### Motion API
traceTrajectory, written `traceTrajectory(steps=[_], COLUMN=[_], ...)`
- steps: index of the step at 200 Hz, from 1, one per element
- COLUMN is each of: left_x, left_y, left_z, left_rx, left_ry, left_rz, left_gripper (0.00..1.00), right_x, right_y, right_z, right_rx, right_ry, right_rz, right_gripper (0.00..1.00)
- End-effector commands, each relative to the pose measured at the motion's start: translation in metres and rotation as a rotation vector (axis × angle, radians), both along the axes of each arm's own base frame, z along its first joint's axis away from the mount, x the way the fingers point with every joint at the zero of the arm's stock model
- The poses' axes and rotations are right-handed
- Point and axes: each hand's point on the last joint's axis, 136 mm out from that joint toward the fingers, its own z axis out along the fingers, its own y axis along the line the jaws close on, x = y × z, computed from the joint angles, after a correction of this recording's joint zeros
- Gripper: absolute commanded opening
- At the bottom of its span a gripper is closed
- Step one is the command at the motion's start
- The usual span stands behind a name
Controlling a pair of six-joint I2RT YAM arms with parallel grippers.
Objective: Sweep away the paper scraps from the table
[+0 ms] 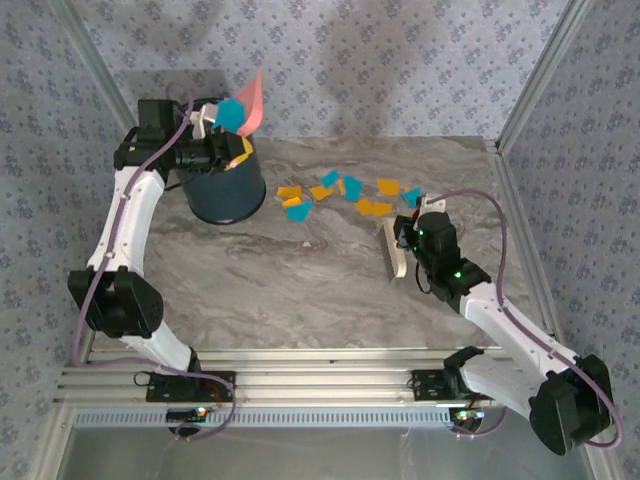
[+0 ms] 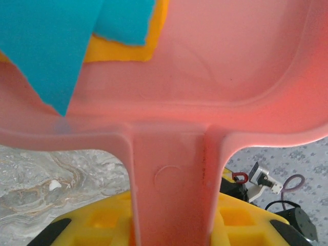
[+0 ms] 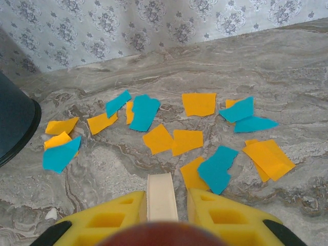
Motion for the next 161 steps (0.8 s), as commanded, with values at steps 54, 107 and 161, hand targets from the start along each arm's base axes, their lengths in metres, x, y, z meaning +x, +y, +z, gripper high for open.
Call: traceTrajectory(steps=[54,107,161], left_x=[0.023,0.038,0.052], left_y=[0.014,0.021,0.03], left_z=[0.02,0.013,0.005], left_rx=[-0.109,-0.158,-0.217], left_ry=[-0.003,0.039,0.094], left_rz=[0.059,0.096,0.147], left_gripper=[0.0,0.0,0.0], right_x=[0.003,0.003,0.003], right_y=[0.0,0.0,0.0], right_z=[0.012,0.013,0.012], right_rx=[0.025,0.023,0.023], right_ry=[-0.02,-0.019,-0.016], right_rz=[-0.005,-0.004,-0.004], right_gripper=[0.0,0.0,0.0])
